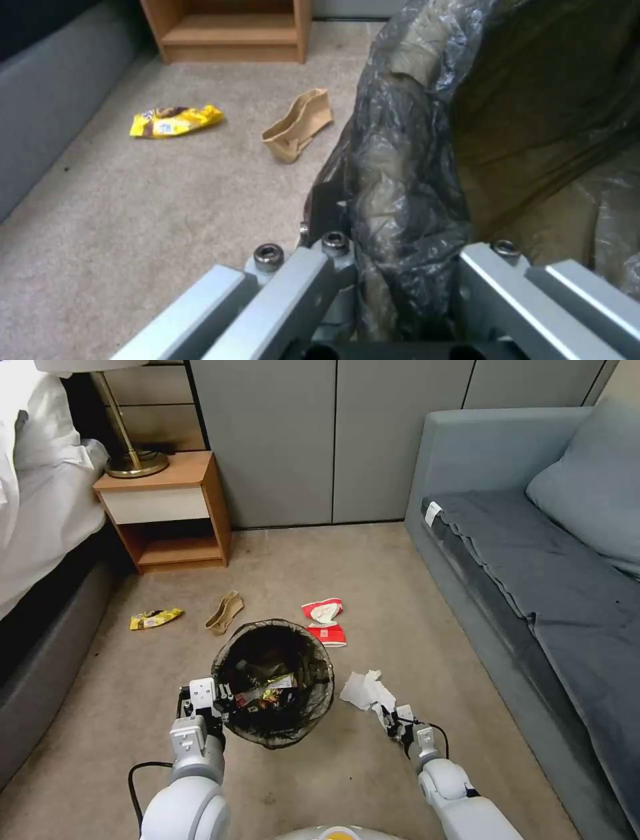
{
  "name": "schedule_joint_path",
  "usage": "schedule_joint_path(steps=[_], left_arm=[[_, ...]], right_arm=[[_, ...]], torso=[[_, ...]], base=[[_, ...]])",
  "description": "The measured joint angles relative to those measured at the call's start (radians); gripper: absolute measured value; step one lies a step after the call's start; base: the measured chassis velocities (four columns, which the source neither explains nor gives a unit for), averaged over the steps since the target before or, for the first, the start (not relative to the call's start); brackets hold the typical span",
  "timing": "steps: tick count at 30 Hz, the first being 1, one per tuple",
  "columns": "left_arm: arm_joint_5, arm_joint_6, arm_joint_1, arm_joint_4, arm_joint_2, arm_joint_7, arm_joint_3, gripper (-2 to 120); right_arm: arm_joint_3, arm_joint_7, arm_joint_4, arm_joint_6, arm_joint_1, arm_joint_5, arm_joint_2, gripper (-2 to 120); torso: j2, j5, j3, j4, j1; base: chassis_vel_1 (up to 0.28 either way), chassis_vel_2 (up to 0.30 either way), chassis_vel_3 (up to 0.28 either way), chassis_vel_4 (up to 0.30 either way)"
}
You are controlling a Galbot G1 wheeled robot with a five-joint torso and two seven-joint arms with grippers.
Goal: Pick up the trash bin, then pick up the garbage from the floor and place it into the trash bin.
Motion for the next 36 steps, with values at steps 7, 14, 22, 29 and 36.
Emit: schedule_joint_path(steps=[7, 14, 22, 29, 36], left_arm=[[0.000, 0.000, -0.004, 0.000, -0.002, 0.000, 0.002, 0], [-0.001, 0.000, -0.007, 0.006, -0.003, 0.000, 0.002, 0], [0.002, 0.000, -0.007, 0.012, -0.009, 0.000, 0.006, 0], [0.010, -0.002, -0.003, 0.015, -0.011, 0.001, 0.008, 0], [0.025, -0.009, -0.003, 0.031, -0.015, 0.003, 0.024, 0]], right_arm=[[0.004, 0.022, 0.032, 0.028, -0.001, -0.003, -0.002, 0], [0.011, 0.054, 0.125, 0.059, -0.021, 0.004, -0.006, 0], [0.028, 0.094, 0.440, 0.111, -0.082, 0.045, -0.015, 0], [0.028, 0.036, 0.767, 0.186, -0.124, 0.046, -0.030, 0], [-0.063, -0.131, 0.981, 0.292, -0.248, 0.019, -0.070, 0]], torso=[[0.000, -0.0001, 0.000, 0.0001, 0.000], [0.000, -0.0002, 0.000, 0.0000, 0.000], [0.000, 0.0000, 0.000, 0.0000, 0.000], [0.000, 0.0000, 0.000, 0.0001, 0.000], [0.000, -0.0001, 0.000, -0.0001, 0.000]], base=[[0.000, 0.000, 0.000, 0.000], [0.000, 0.000, 0.000, 0.000], [0.000, 0.000, 0.000, 0.000], [0.000, 0.000, 0.000, 0.000], [0.000, 0.000, 0.000, 0.000]])
